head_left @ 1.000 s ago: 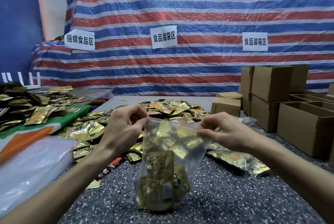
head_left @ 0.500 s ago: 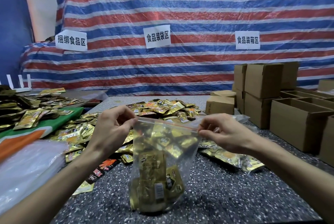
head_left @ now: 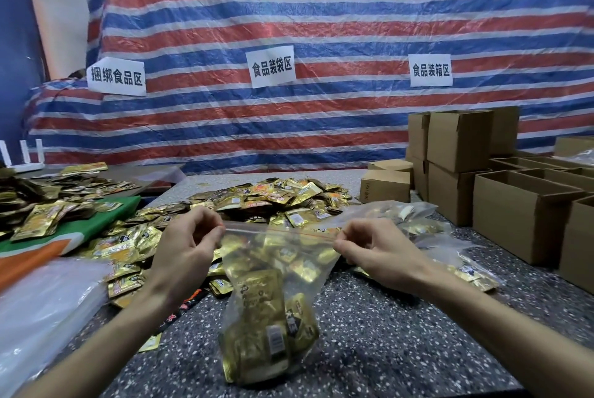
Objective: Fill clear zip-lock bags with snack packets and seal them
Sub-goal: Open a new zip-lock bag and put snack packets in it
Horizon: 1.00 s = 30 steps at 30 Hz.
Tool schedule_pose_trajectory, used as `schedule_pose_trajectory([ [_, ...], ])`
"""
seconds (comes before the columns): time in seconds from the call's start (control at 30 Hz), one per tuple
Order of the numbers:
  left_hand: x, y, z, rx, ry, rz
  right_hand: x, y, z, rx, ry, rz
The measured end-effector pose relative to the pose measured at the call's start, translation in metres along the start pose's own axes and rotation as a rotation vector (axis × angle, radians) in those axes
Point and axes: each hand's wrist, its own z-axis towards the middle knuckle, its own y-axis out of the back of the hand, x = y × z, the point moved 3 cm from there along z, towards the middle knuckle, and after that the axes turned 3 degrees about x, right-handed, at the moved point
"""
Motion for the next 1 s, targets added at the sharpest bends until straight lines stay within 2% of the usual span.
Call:
schedule_pose_trajectory([
  [0.1, 0.002, -0.001, 0.001, -0.051, 0.012, -0.064, 0.011, 0.005, 0.004, -0.119, 0.069, 0.050],
  [0.2, 0.002, 0.000, 0.005, -0.097, 0.014, -0.123, 0.019, 0.010, 0.008, -0.226, 0.098, 0.206],
  [0.3, 0.002, -0.003, 0.004, -0.066, 0.032, -0.146, 0.013, 0.008, 0.006, -0.248, 0.037, 0.445],
  [0.5, 0.002, -0.018, -0.001, -0.032, 0.045, -0.191, -0.016, -0.002, -0.003, -0.314, -0.045, 0.508],
  [0.57, -0.003, -0.025, 0.001, 0.001, 0.054, -0.304, -0.023, -0.013, -0.004, -0.278, -0.039, 0.622],
  [0.7, -0.013, -0.042, 0.005, 0.055, 0.035, -0.410, -0.031, -0.041, -0.006, -0.007, -0.076, 0.878],
  [0.77, -0.017, -0.050, 0.006, 0.054, 0.011, -0.432, -0.036, -0.050, -0.007, 0.082, -0.144, 0.741],
  [0.83, -0.023, -0.057, 0.007, 0.061, -0.011, -0.448, -0.039, -0.051, -0.008, 0.118, -0.180, 0.436],
  [0.9, -0.027, -0.064, 0.007, 0.066, -0.037, -0.469, -0.036, -0.050, -0.007, 0.174, -0.147, 0.187],
  [1.0, -0.031, -0.071, 0.008, 0.057, -0.095, -0.496, -0.028, -0.049, -0.005, 0.285, -0.054, 0.013],
])
